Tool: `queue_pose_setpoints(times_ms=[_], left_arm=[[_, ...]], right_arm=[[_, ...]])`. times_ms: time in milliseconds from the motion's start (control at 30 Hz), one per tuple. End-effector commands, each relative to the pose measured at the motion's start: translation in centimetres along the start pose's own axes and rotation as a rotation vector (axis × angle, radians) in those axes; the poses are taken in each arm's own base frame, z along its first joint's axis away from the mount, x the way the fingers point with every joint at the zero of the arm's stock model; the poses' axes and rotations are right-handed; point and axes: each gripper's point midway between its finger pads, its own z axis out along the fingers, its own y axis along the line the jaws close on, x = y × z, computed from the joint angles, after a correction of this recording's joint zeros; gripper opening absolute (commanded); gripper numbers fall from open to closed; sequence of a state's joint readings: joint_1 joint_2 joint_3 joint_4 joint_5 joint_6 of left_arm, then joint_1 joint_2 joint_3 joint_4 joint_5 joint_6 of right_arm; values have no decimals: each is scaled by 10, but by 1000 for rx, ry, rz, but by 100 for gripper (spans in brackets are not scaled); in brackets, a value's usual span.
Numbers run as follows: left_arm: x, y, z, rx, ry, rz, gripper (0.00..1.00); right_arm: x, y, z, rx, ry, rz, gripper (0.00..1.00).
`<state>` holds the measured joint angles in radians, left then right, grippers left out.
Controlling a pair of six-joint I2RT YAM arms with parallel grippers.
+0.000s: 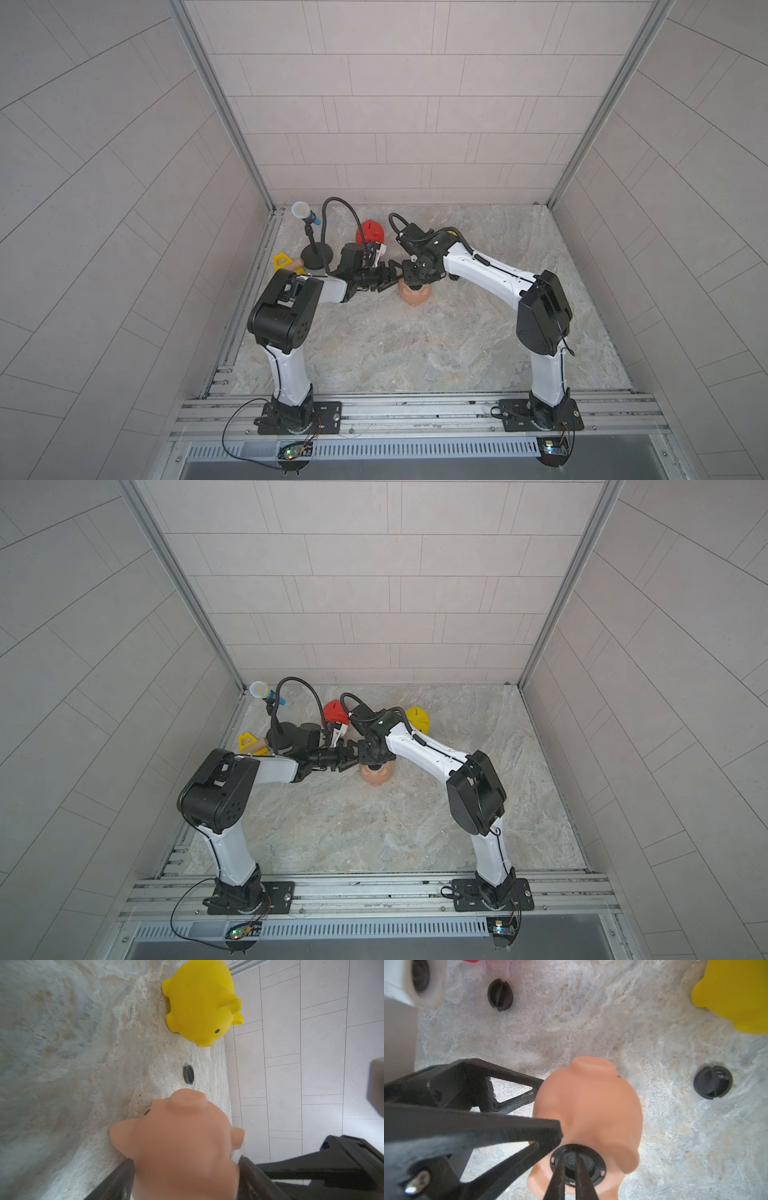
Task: Close piggy banks
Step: Screw the knob on the piggy bank.
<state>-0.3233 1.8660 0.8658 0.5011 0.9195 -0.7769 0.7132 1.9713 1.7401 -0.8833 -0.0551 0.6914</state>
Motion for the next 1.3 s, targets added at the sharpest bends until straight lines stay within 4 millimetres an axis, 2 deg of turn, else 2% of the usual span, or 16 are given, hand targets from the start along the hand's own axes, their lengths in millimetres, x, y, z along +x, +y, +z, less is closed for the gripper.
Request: queue_pose_setpoints(times_ms=[0,300,600,700,833,1000,1100,1267], left_arm=[[4,5,0,-37,9,-12,82],[3,1,-2,-36,3,-2,82],[1,-4,-9,-54,-12,12,83],[2,-5,-10,-57,-13,15,83],[3,-5,-10,-56,-12,16,84],[2,-4,-10,-59,-14,16,84],[2,-4,-10,-62,-16,18,84],[1,-5,-11,-64,-17,20,84]], right_arm=[[-8,1,-23,-7,-43,-2,14],[-5,-4,-40,-6,-60,-18,13],[5,-12,-79,-55,-98,-122,18],[12,-13,-98,-83,-116,-202,24],[20,-32,-125,-45,-171,-292,26],[29,-62,-153,-7,-349,-324,29],[43,-80,-156,0,-427,-327,30],[72,-98,-142,-46,-509,-316,30]])
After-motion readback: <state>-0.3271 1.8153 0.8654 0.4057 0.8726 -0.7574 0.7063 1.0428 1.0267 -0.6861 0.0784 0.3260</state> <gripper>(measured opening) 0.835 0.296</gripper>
